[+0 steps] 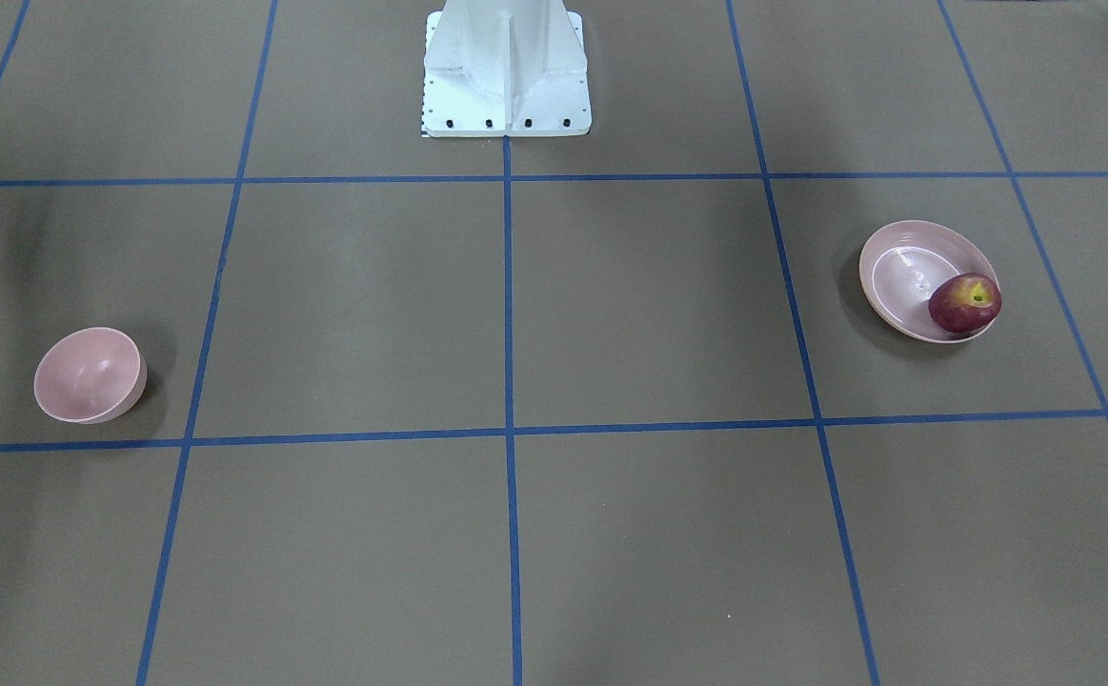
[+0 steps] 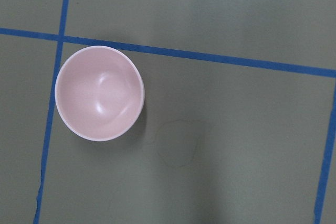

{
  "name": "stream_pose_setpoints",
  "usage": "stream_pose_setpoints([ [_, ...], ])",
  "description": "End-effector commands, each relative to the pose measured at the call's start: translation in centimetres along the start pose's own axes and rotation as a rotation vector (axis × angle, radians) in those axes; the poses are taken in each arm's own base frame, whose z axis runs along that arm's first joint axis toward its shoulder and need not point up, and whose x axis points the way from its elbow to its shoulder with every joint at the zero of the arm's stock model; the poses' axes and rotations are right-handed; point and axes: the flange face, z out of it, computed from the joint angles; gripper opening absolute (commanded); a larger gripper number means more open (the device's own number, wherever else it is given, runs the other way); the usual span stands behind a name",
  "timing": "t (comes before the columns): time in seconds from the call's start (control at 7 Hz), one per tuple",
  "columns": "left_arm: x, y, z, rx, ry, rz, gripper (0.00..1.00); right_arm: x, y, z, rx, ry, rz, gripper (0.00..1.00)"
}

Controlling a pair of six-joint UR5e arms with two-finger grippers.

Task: Move apple from plate to bowl
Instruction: 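Reach the right gripper down and grasp the rim of the pink bowl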

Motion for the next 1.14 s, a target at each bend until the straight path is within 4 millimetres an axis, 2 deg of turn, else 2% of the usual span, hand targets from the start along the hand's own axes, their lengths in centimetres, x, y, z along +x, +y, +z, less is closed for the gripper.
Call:
stream_pose_setpoints([
  [0.0, -0.3, -0.1, 0.4, -0.004, 0.000, -0.024, 0.98, -0.2, -2.3, 8.6, 0.027, 0.029, -0.182, 1.00],
  [0.14, -0.5, -0.2, 0.5, -0.007, 0.001, -0.029, 0.98, 0.2, -2.6, 10.1, 0.053, 0.018, -0.141, 1.00],
  [0.29, -0.4, -0.2, 0.5, -0.005, 0.003, -0.026, 0.98, -2.0, -4.3, 9.9, 0.068, 0.000, -0.042, 1.00],
  [0.57, -0.3, -0.3, 0.4, -0.001, 0.003, -0.023, 0.98, -2.5, -4.3, 11.7, 0.051, 0.023, -0.003, 1.00],
  [0.71, -0.2, -0.4, 0.3, 0.000, 0.008, -0.021, 0.98, -2.1, -4.5, 12.2, 0.043, 0.030, 0.004, 0.99],
  [0.86, -0.1, -0.4, 0.3, 0.001, 0.008, -0.019, 0.98, -1.6, -4.3, 12.7, 0.033, 0.032, 0.013, 0.61],
  [1.0, -0.1, -0.4, 0.2, 0.002, 0.009, -0.018, 0.98, -1.4, -4.3, 12.8, 0.029, 0.032, 0.021, 0.16],
])
